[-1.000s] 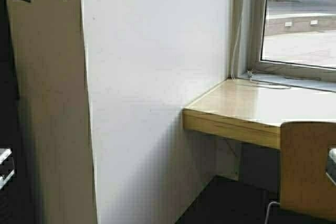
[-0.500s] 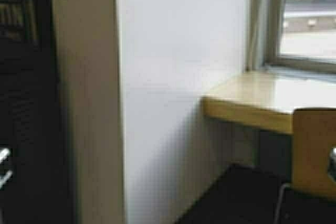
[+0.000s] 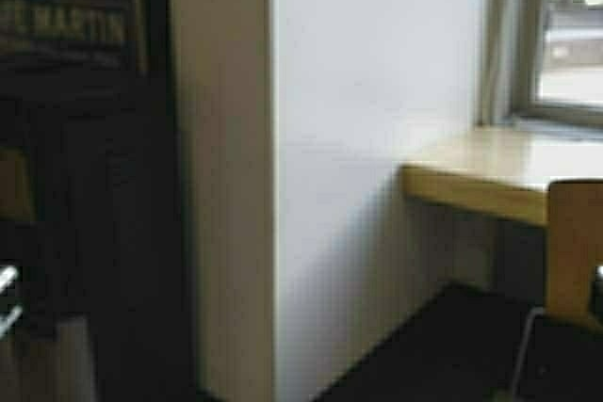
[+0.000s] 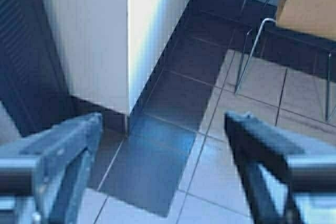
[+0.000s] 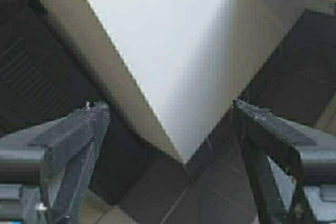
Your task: Push the chairs under the table
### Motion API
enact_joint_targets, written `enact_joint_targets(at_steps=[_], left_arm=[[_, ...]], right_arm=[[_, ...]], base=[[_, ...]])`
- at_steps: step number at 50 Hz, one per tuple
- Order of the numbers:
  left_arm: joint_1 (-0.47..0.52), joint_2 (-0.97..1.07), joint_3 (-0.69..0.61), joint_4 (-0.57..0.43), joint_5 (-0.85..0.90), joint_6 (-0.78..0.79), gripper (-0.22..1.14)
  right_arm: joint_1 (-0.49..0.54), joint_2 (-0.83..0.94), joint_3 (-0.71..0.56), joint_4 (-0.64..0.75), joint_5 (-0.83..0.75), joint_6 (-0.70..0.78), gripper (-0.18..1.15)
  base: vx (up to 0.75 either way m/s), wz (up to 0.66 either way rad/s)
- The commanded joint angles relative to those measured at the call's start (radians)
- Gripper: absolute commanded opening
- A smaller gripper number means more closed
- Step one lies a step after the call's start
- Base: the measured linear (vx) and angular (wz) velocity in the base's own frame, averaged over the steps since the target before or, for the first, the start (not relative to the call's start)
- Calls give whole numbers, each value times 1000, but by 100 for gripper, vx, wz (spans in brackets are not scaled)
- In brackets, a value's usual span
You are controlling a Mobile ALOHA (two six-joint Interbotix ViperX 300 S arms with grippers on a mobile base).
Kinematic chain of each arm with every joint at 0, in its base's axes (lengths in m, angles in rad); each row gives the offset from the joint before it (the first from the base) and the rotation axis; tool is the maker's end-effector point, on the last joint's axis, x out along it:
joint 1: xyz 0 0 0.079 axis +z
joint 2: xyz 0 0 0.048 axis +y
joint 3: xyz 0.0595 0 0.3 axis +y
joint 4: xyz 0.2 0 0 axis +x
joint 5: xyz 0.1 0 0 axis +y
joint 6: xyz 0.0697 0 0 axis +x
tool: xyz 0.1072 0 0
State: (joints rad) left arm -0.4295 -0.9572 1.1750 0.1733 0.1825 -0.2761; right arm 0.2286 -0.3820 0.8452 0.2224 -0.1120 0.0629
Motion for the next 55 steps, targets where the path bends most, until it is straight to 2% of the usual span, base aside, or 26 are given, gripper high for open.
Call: enact_joint_targets(at_steps=[1,17,55], left_arm=[[-2,9,-12,8,-9,3,100],[-2,9,-14,2,-28,2,100],[-2,15,-5,-6,-37,2,100]], right_arm=[[-2,-5,-37,17,15,2,101],[-2,23,-43,21,23,2,101],[-2,72,-63,23,57,-2,101]], base=[[-38,5],[-36,-5],[-32,-23]])
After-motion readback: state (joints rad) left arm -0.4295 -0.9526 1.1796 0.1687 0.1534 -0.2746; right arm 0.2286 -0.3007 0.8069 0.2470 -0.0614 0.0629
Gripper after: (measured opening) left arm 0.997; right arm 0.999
